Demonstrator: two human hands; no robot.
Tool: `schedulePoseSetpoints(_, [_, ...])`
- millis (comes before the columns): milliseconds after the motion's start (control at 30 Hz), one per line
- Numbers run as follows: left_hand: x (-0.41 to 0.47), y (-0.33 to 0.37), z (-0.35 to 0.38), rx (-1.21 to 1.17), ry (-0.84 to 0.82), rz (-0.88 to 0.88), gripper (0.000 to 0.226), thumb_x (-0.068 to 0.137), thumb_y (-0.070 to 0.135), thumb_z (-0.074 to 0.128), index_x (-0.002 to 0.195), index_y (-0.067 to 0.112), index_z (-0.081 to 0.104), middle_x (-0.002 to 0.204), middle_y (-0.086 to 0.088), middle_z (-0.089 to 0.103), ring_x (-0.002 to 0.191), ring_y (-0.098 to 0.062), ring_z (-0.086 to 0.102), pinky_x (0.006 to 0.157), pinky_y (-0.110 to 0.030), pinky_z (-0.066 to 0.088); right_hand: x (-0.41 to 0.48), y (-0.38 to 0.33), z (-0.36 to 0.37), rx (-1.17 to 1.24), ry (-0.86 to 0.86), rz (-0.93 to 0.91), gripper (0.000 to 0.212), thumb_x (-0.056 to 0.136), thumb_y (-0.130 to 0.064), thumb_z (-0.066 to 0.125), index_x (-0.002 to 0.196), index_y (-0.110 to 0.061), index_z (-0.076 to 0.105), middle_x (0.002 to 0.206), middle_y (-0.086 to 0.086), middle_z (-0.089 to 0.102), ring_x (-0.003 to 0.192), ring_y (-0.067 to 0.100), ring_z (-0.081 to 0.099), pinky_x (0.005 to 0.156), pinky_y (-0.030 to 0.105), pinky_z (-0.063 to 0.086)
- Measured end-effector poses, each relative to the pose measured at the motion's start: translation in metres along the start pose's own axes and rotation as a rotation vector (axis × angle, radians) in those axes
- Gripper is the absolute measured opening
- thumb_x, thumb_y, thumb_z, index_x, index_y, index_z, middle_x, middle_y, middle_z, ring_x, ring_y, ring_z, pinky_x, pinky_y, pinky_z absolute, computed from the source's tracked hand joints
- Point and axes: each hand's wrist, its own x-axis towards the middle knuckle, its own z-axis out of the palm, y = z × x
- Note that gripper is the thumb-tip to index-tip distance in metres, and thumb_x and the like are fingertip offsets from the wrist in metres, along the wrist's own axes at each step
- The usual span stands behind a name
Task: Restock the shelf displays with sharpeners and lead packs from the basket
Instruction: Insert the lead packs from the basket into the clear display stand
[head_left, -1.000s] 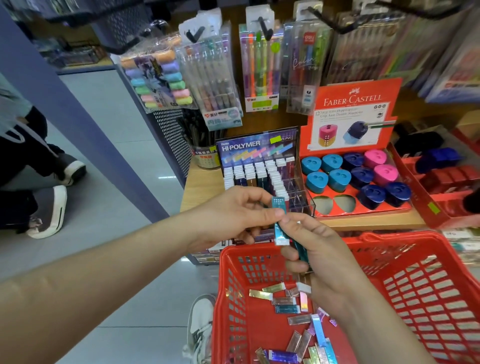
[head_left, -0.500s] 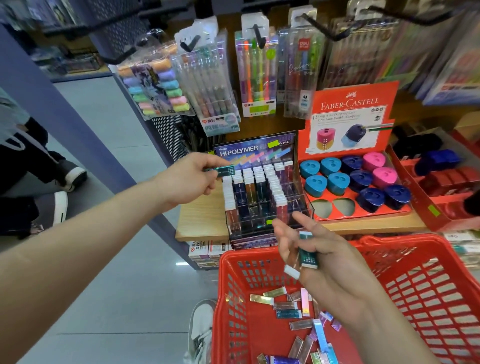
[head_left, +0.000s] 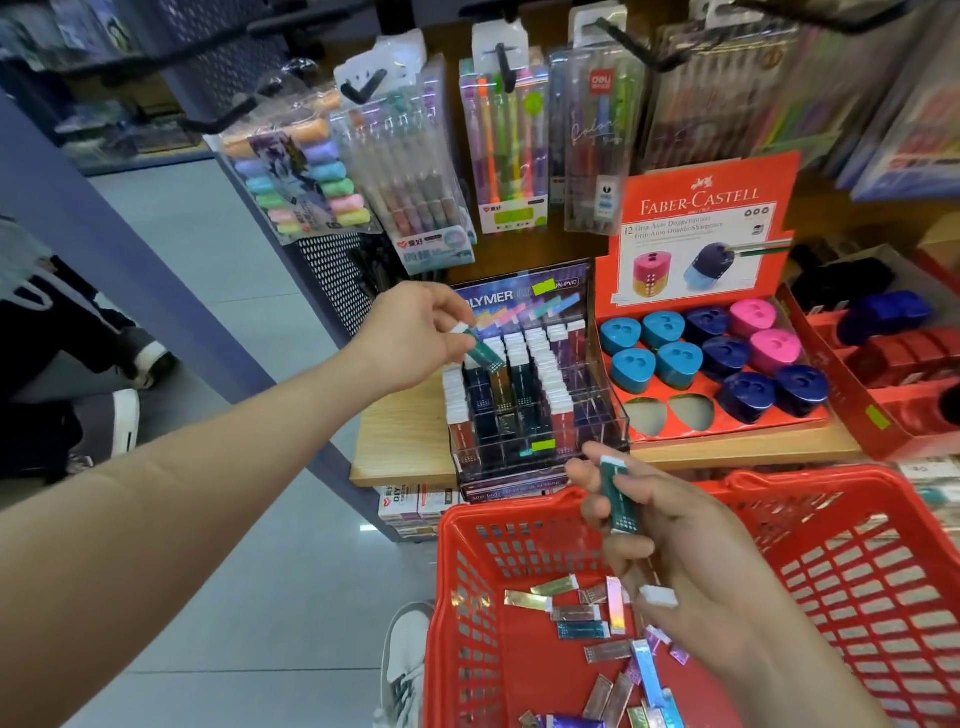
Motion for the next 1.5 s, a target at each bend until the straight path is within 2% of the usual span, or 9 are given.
schedulePoseSetpoints(200, [0.008, 0.014, 0.027, 0.131, -0.023, 0.100, 0.015, 0.080, 0.021, 0.076, 0.095, 0.021, 0.074, 0.085, 0.008, 0.066, 0.076, -0.003, 0.059, 0.073, -0.024, 0.049, -0.003, -0.002, -0.003, -0.062, 0.008, -0.029, 0.040, 0.079, -0.011, 0.057, 0.116, 0.002, 0.061, 0.103, 0.017, 0.073, 0.052, 0.011, 0.060, 0.031, 0.013, 0.035])
schedulePoseSetpoints(433, [0.017, 0.016, 0.036, 0.289, 0.004, 0.188, 0.022, 0.080, 0.022, 0.076, 0.101, 0.018, 0.070, 0.089, 0.003, 0.065, 0.087, -0.013, 0.062, 0.084, -0.030, 0.052, -0.003, -0.003, -0.008, -0.075, 0.027, -0.015, 0.033, 0.081, -0.013, 0.058, 0.112, -0.004, 0.066, 0.072, 0.010, 0.058, 0.051, 0.015, 0.059, 0.029, 0.014, 0.033])
schedulePoseSetpoints(667, [0.016, 0.007, 0.057, 0.435, -0.012, 0.313, 0.015, 0.081, 0.022, 0.074, 0.095, 0.016, 0.068, 0.093, 0.000, 0.063, 0.085, -0.018, 0.060, 0.083, -0.038, 0.052, -0.006, -0.007, -0.005, -0.265, 0.059, -0.086, 0.013, 0.081, -0.019, 0.067, 0.088, -0.010, 0.074, 0.068, 0.009, 0.056, 0.037, 0.005, 0.036, 0.029, 0.014, 0.024])
schedulePoseSetpoints(833, [0.012, 0.009, 0.063, 0.554, -0.004, 0.359, 0.020, 0.083, 0.021, 0.071, 0.099, 0.017, 0.060, 0.097, -0.001, 0.058, 0.092, -0.021, 0.056, 0.082, -0.033, 0.045, -0.009, -0.008, 0.000, -0.321, 0.063, -0.162, 0.021, 0.083, -0.018, 0.065, 0.099, -0.023, 0.077, 0.065, 0.000, 0.058, 0.038, 0.003, 0.042, 0.031, 0.015, 0.028])
schedulePoseSetpoints(933, [0.008, 0.022, 0.046, 0.309, -0.047, 0.164, 0.014, 0.079, 0.019, 0.076, 0.086, 0.017, 0.063, 0.080, 0.003, 0.061, 0.076, -0.015, 0.060, 0.074, -0.030, 0.050, -0.009, -0.010, 0.002, -0.396, 0.067, -0.213, 0.026, 0.074, -0.021, 0.070, 0.100, -0.023, 0.074, 0.070, 0.001, 0.061, 0.049, 0.005, 0.055, 0.037, 0.018, 0.040])
schedulePoseSetpoints(1033, [-0.008, 0.045, 0.023, -0.202, -0.337, -0.097, 0.011, 0.087, 0.015, 0.069, 0.085, 0.005, 0.071, 0.073, -0.005, 0.068, 0.059, -0.010, 0.061, 0.057, -0.021, 0.052, -0.006, -0.011, 0.004, -0.460, 0.112, -0.257, 0.037, 0.064, -0.028, 0.076, 0.096, -0.016, 0.064, 0.076, 0.004, 0.065, 0.066, 0.013, 0.059, 0.048, 0.026, 0.042])
schedulePoseSetpoints(1200, [-0.037, 0.062, 0.023, -0.385, -0.719, -0.104, 0.023, 0.084, 0.021, 0.066, 0.096, 0.003, 0.071, 0.076, -0.005, 0.069, 0.063, -0.009, 0.062, 0.060, -0.016, 0.052, -0.006, -0.012, 0.014, -0.519, 0.092, -0.338, 0.036, 0.061, -0.027, 0.078, 0.085, -0.018, 0.053, 0.067, 0.002, 0.067, 0.062, 0.014, 0.055, 0.044, 0.021, 0.035])
schedulePoseSetpoints(1400, [-0.034, 0.050, 0.016, -0.499, -0.448, -0.124, 0.010, 0.081, 0.000, 0.068, 0.091, 0.000, 0.071, 0.072, -0.011, 0.071, 0.058, -0.010, 0.065, 0.058, -0.016, 0.055, -0.002, -0.012, 0.013, -0.249, 0.073, -0.238, 0.015, 0.090, -0.008, 0.061, 0.100, -0.019, 0.058, 0.073, 0.002, 0.056, 0.053, 0.007, 0.047, 0.042, 0.019, 0.032])
schedulePoseSetpoints(1500, [-0.021, 0.038, -0.002, -0.413, -0.180, -0.086, 0.007, 0.080, 0.000, 0.070, 0.083, 0.006, 0.072, 0.068, -0.009, 0.072, 0.061, -0.013, 0.067, 0.059, -0.018, 0.055, -0.002, -0.017, 0.009, 0.063, 0.032, -0.155, 0.042, 0.073, 0.016, 0.032, 0.096, -0.016, 0.048, 0.089, 0.007, 0.054, 0.060, 0.010, 0.047, 0.043, 0.021, 0.039])
